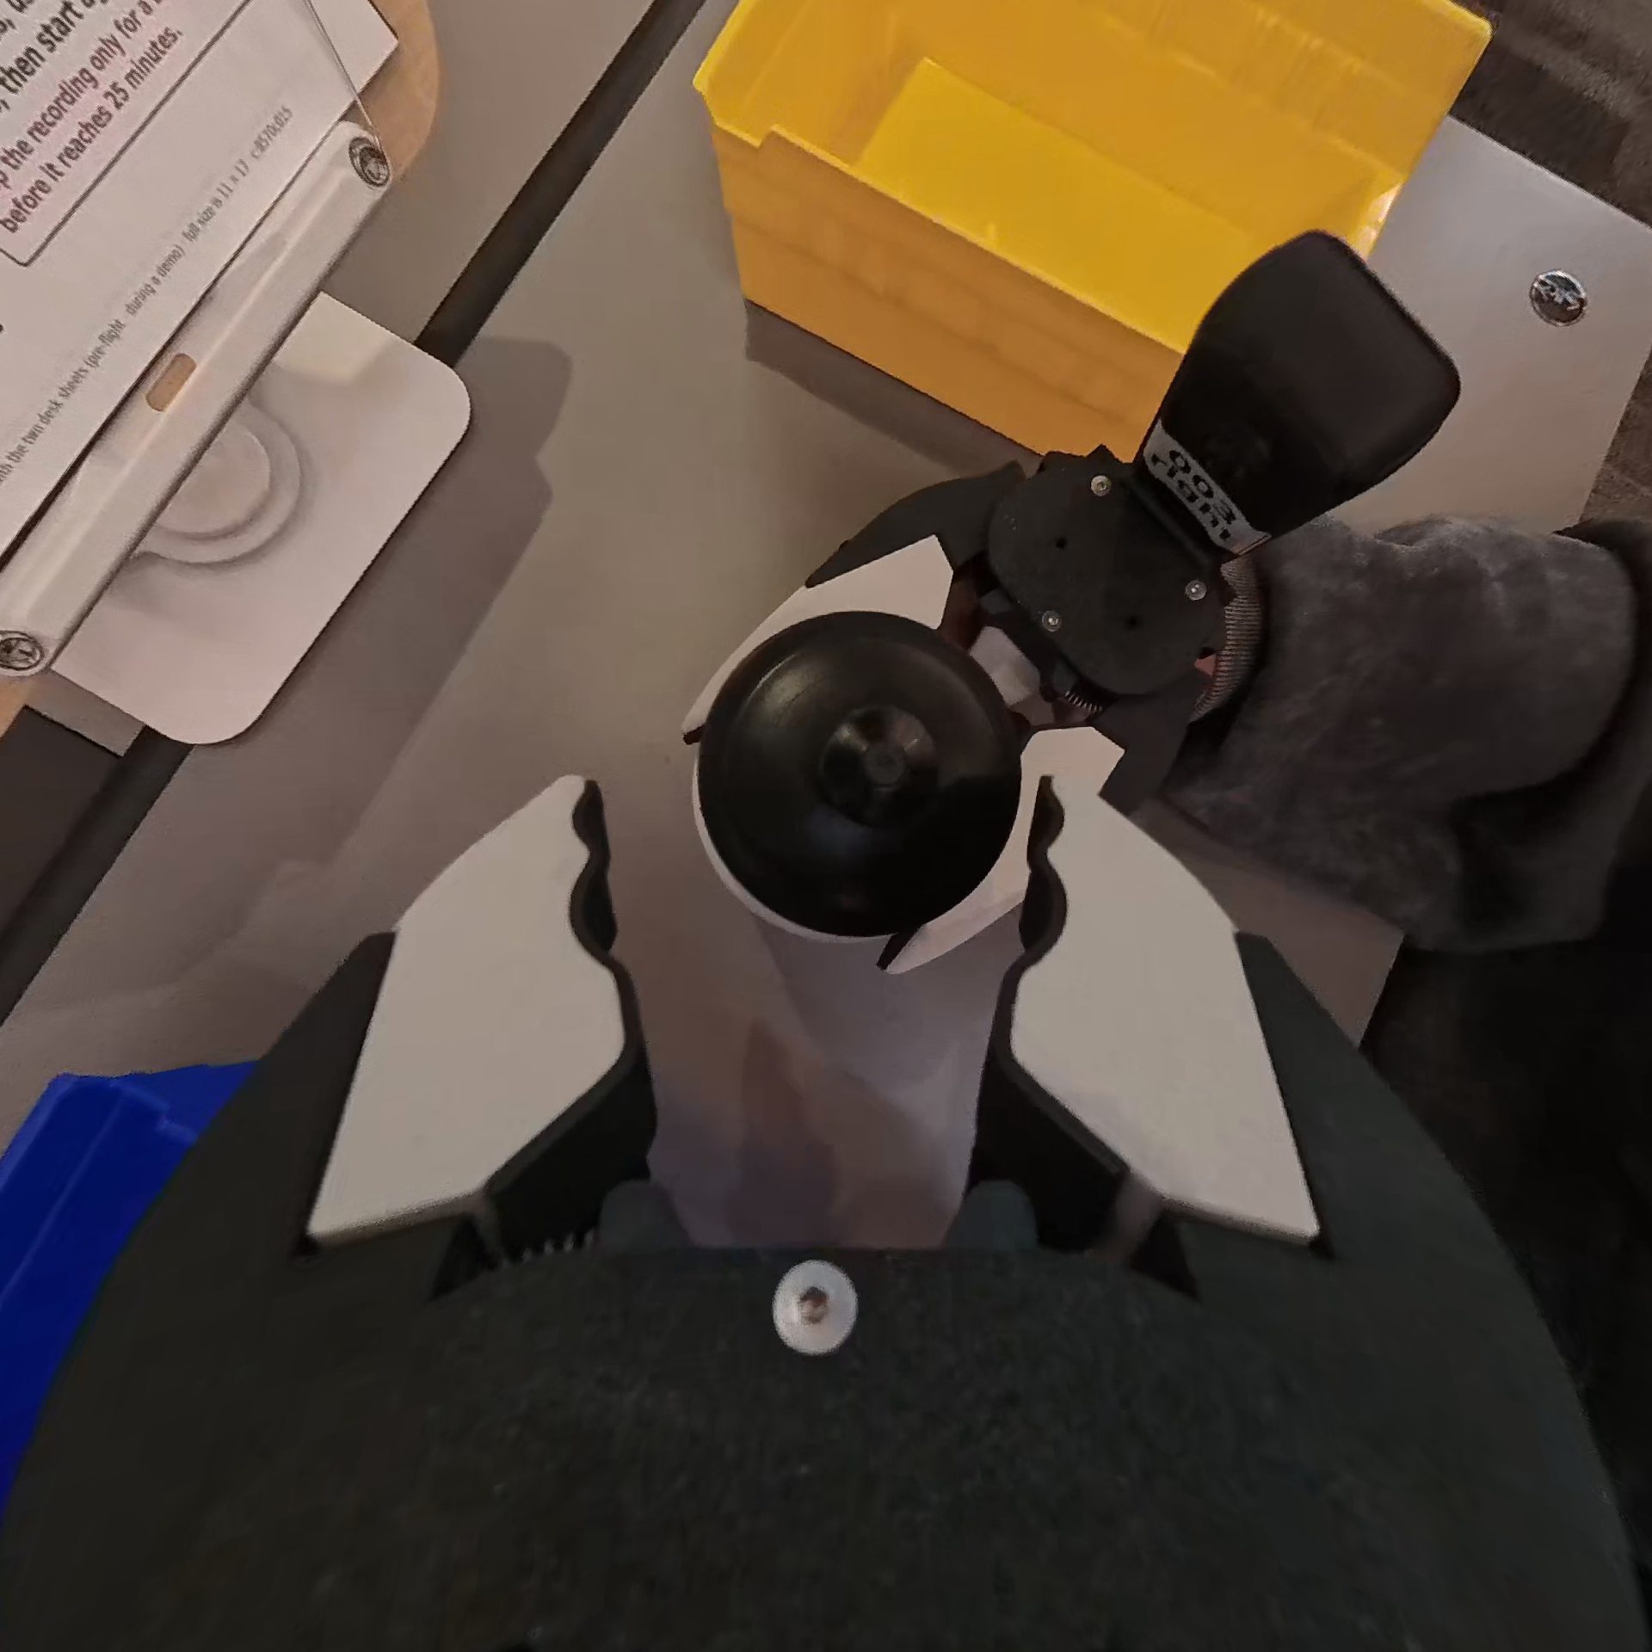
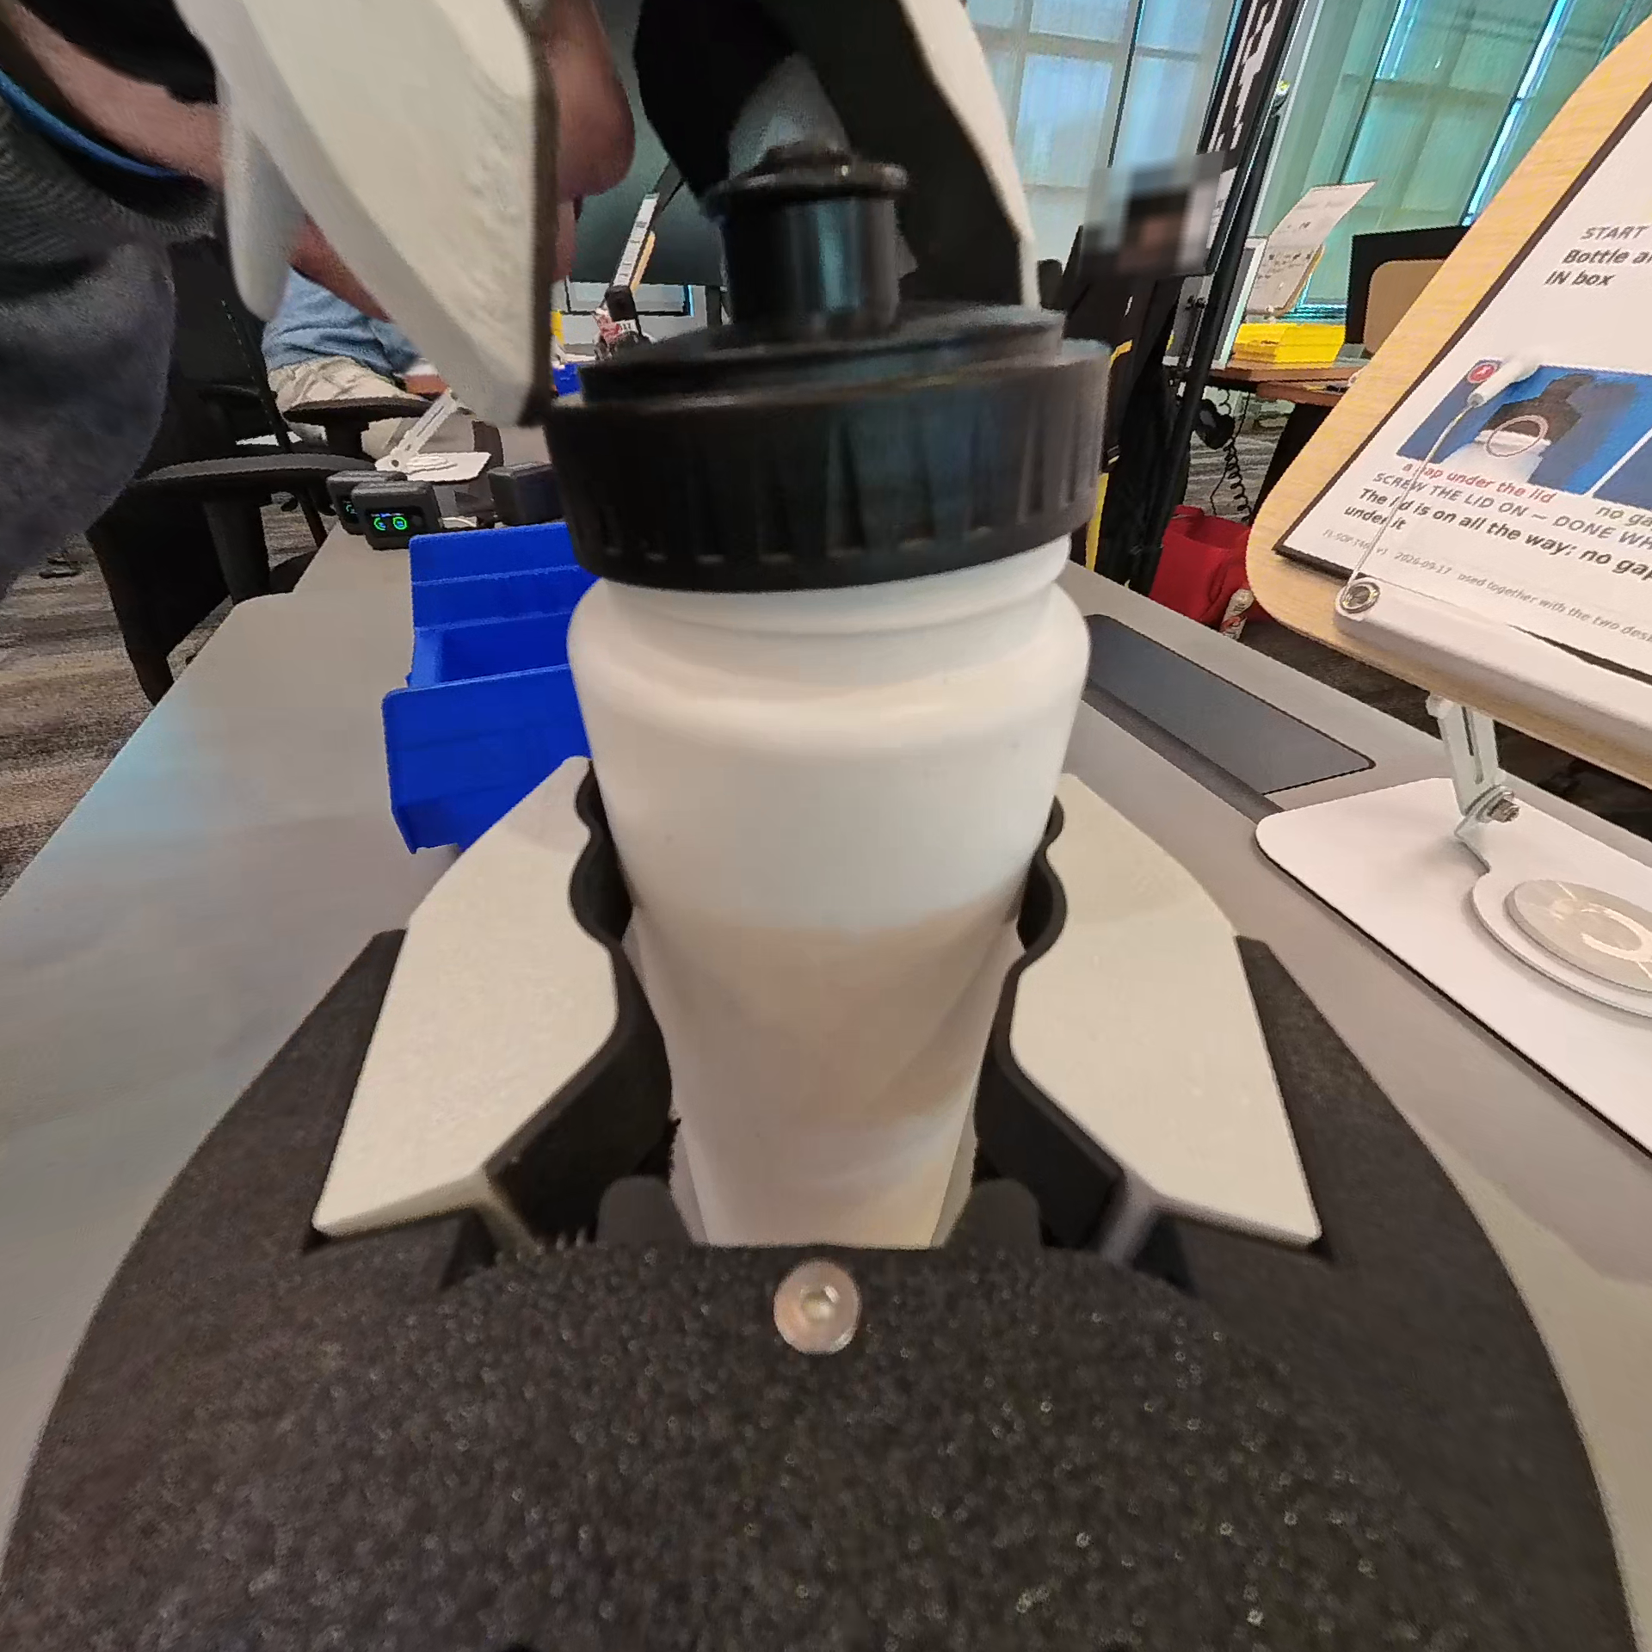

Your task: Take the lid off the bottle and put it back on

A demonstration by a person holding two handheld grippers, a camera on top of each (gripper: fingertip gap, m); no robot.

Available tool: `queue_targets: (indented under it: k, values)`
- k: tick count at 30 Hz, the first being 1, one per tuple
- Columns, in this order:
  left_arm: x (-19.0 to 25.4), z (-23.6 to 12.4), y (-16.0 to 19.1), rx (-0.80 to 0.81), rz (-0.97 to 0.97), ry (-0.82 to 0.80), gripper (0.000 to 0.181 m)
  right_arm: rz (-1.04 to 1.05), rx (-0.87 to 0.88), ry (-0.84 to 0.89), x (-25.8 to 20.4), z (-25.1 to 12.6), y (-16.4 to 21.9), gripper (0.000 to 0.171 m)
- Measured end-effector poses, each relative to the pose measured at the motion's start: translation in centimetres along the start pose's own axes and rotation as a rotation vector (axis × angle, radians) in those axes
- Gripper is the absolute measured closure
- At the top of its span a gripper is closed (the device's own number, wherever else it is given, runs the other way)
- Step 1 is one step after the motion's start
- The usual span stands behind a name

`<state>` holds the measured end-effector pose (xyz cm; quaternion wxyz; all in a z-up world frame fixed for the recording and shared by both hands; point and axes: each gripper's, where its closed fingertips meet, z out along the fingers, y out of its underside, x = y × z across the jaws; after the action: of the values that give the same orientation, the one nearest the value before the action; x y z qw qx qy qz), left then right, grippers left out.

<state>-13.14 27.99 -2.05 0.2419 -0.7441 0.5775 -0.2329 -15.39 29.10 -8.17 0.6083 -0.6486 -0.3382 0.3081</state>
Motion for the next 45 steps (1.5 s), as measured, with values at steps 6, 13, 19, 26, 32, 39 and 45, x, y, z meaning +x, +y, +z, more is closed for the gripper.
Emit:
queue_targets:
  k: [6, 13, 19, 26, 32, 39, 45]
  values:
    - [0.7, 0.3, 0.4, -0.048, 0.069, 0.001, 0.112, 0.003, -0.001, 0.001, 0.0, 0.0, 0.0, 0.084]
    - [0.8, -0.1, 0.2, -0.166, 0.035, -0.056, 0.112, 0.001, -0.005, 0.002, 0.0, 0.0, 0.0, 0.084]
    - [1.0, -0.8, -0.9, -0.289, -0.026, -0.103, 0.112, 0.001, -0.006, 0.002, 0.0, 0.0, 0.0, 0.084]
    - [0.9, -0.2, -0.2, -0.316, -0.068, -0.106, 0.112, 0.001, -0.006, 0.002, 0.0, 0.0, 0.0, 0.084]
    - [0.8, 0.2, 0.7, -0.238, -0.120, -0.132, 0.112, 0.001, -0.004, 0.002, 0.0, 0.0, 0.0, 0.084]
    - [0.8, 0.2, 0.7, -0.279, -0.210, -0.205, 0.112, 0.001, -0.002, 0.000, 0.0, 0.0, 0.0, 0.084]
    - [1.0, 0.1, 0.9, -0.397, -0.246, -0.182, 0.112, -0.004, 0.000, -0.003, -0.2, 0.0, 0.0, 0.084]
